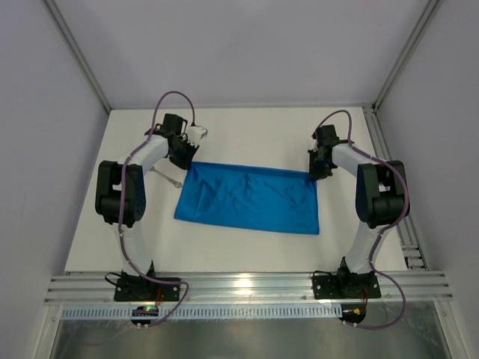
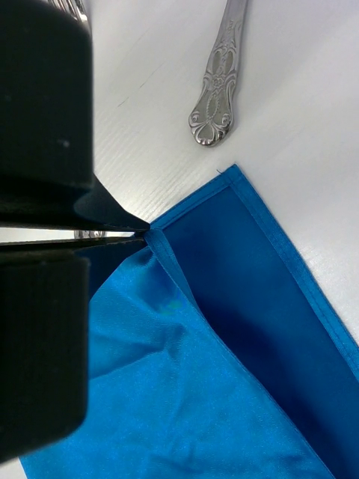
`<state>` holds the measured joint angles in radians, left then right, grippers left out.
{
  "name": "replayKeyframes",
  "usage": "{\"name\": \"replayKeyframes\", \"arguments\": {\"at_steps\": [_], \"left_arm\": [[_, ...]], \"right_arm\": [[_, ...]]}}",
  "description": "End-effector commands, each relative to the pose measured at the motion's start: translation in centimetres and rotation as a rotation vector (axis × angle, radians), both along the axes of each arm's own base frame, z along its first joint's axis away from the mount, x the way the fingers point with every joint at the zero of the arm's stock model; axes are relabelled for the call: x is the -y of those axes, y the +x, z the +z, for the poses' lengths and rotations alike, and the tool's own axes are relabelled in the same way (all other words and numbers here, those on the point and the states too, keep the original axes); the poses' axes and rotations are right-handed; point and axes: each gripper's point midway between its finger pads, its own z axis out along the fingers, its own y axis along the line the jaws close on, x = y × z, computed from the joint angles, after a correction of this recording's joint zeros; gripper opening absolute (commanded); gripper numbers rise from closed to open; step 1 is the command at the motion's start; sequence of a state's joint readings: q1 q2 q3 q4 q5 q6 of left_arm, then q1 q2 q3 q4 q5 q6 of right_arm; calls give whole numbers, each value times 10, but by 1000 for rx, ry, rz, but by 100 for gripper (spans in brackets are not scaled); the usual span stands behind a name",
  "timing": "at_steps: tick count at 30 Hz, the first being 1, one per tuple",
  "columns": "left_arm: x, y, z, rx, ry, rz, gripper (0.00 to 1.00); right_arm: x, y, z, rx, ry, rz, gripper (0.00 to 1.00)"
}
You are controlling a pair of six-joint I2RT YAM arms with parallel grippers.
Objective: Fold the napkin into a case and place the utensils inside
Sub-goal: Smooth out the rectangle-folded napkin at the center of the board.
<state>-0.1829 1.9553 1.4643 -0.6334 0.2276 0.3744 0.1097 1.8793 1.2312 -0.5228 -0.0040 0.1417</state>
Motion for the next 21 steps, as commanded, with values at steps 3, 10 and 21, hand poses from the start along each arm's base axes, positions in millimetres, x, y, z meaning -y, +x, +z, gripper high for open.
{"name": "replayKeyframes", "arguments": {"at_steps": [3, 10, 21], "left_arm": [[0, 7, 4, 25, 3, 1, 0], [-3, 11, 10, 46, 22, 0, 0], [-7, 33, 25, 101, 43, 28, 0]], "right_arm": [[-7, 13, 7, 38, 37, 13, 4], [-2, 20, 33, 94, 16, 3, 4], [17, 41, 48, 134, -14, -57, 4]]}}
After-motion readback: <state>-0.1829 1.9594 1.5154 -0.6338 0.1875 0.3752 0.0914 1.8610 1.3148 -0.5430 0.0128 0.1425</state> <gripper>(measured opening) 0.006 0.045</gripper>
